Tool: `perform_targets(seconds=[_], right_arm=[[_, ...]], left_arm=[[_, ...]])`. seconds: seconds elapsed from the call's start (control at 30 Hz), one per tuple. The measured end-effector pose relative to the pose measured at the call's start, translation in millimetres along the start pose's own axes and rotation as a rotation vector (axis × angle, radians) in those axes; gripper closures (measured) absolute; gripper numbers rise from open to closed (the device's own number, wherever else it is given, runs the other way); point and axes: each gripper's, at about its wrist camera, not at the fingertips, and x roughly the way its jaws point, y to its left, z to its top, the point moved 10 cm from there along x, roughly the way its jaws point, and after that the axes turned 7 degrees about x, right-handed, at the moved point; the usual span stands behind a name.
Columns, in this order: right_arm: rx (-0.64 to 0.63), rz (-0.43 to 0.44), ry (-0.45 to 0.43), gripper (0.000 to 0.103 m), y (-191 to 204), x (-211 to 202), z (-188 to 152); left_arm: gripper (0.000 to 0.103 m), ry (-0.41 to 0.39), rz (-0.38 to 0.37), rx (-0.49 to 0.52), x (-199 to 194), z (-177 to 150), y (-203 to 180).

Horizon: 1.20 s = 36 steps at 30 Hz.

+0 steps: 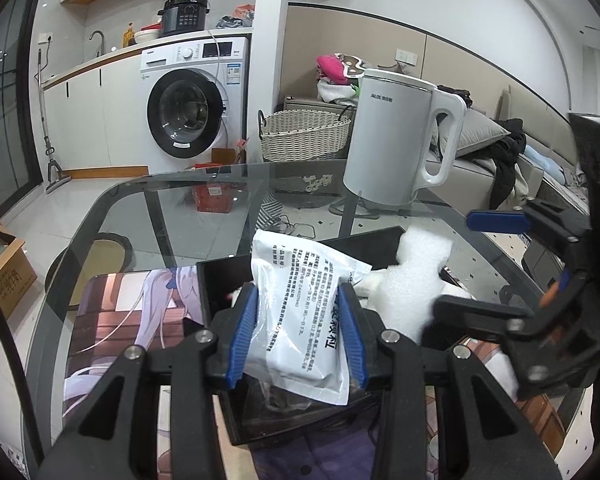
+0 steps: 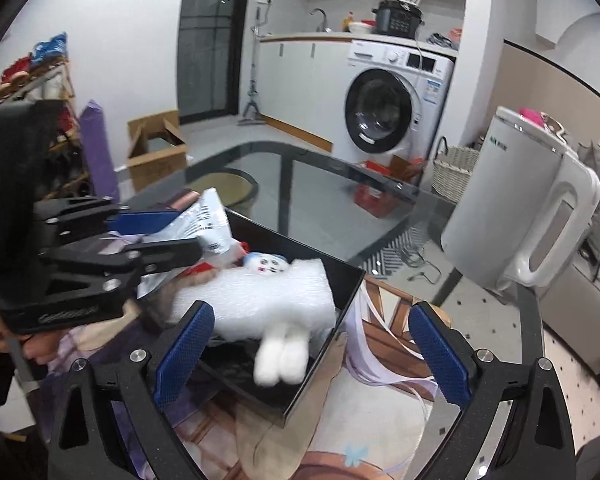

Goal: Organize soft objects
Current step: 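Release the foam into the box while the left tool releases the printed sachet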

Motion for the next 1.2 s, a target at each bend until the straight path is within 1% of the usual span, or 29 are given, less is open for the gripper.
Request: perform_targets(seconds=[0.07,0.13,0.3,0.4,0.43,0.53,0.57,0.6,0.63,0.67,0.7,0.73,0.8,0.87,1.0,1.2], right_arm=[[0.012,-0.012,0.013,0.004,-1.4,8.4,-0.6],[0.018,-0.006,0.019,0.004,0.4,13.2,-1.0],[0.026,-0.006,0.028,0.001,0.5,22.9,-1.2],[0.044,-0.005,0.049,0.001,-1.9,29.0,-3.8],[0.048,-0.002,0.054,0.001,-2.7,30.4,-6.1],[0.066,-0.002,0.043,0.001,-5.7,26.2,-7.6],[0.07,-0.003,0.032,0.001,-6.1,22.7,-7.9],[0.072,0.002,0.012,0.001,-5.5,16.6,-7.3],[0.073,0.009,-0.003,0.001,-3.7,11.1,-7.8],[0.077,0.014,-0.021,0.001,-3.3,5.2,-7.6],[0.087,0.017,-0.045,0.001,-4.1,-3.5,-7.4],[0.094,0.017,-0.059,0.001,-4.9,-8.5,-7.0],[0.113,0.015,-0.091,0.001,-6.7,-19.8,-7.3],[0.119,0.023,-0.114,0.001,-5.9,-30.5,-10.1],[0.127,0.023,-0.146,0.001,0.1,-48.7,-20.9],[0.12,0.013,-0.175,0.001,13.1,-62.6,-37.7]], left_arm=[[0.064,0.022,-0.01,0.015,5.1,-3.0,-3.8],[0.063,0.034,-0.004,0.029,9.9,-6.2,-5.4],[0.062,0.054,-0.01,0.018,16.4,-9.3,-3.7],[0.059,0.056,0.028,0.078,18.1,-13.6,-8.8],[0.06,0.052,0.034,0.08,18.0,-13.1,-9.6],[0.052,0.059,0.036,0.064,17.1,-12.6,-8.1],[0.043,0.06,0.034,0.06,15.8,-12.7,-7.9],[0.037,0.062,0.033,0.056,13.7,-13.4,-8.1],[0.037,0.059,0.026,0.05,10.8,-14.0,-9.1],[0.031,0.056,0.027,0.044,7.3,-14.6,-8.9],[0.022,0.046,0.028,0.039,2.3,-14.8,-8.3],[0.019,0.024,0.017,0.032,-5.5,-14.4,-9.5],[0.006,-0.01,0.023,0.016,-18.2,-12.9,-8.3],[0.0,-0.044,0.025,-0.004,-32.7,-12.7,-7.9],[0.0,-0.094,0.019,-0.035,-55.8,-16.0,-6.7],[0.0,-0.114,0.044,-0.036,-71.2,-30.8,-6.4]])
